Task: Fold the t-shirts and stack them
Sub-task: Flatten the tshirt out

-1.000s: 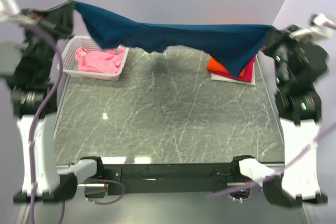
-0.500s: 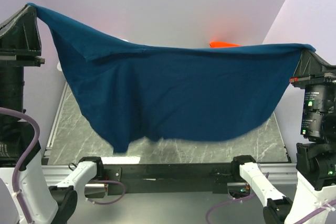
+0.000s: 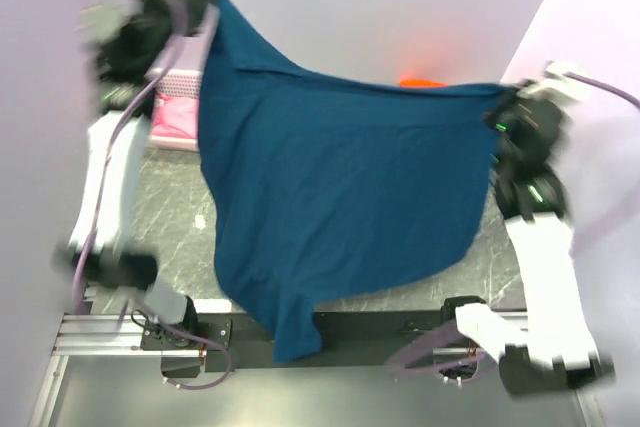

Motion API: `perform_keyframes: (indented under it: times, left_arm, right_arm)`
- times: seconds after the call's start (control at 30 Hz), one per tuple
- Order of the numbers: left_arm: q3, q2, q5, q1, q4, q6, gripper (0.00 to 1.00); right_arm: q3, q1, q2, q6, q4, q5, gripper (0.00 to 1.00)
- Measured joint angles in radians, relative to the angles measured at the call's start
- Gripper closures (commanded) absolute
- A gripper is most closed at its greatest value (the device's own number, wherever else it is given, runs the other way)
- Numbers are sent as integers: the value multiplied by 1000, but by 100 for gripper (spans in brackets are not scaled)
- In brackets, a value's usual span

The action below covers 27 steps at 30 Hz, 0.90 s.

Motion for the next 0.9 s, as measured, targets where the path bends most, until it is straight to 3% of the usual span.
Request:
perform_keyframes:
  times: [0.1, 0.13, 0.17, 0.2, 0.23, 0.37, 0.47, 0.7, 0.9]
  left_arm:
    - [74, 293, 24, -31, -58, 0, 75]
    - [98, 386, 26, -39, -80, 2, 45]
    - [135, 505, 30, -50, -121, 6, 30]
    - [160, 592, 31, -58, -144, 3, 16]
    - [179, 678, 32, -67, -165, 2, 1]
    - [190, 875, 47, -104, -260, -16, 1]
    - [171, 882, 63, -132, -282, -20, 1]
    - [-59, 584, 88, -171, -205, -15, 1]
    - [-255, 358, 6, -187, -260, -1, 1]
  right_arm:
    - [-83, -32, 182, 26, 47, -3, 100]
    - [-90, -41, 254, 33, 51, -10, 88]
    - [-87, -52, 355, 46, 54, -22, 73]
    - [-78, -62, 449, 61, 58, -38, 45]
    - [-55, -72, 527, 73, 42, -51, 38]
    - [141, -117, 860, 93, -47, -125, 31]
    - [180, -133, 932, 100, -84, -166, 22]
    - [126, -132, 787, 101, -118, -253, 18]
    - [-12, -116, 634, 121, -137, -344, 20]
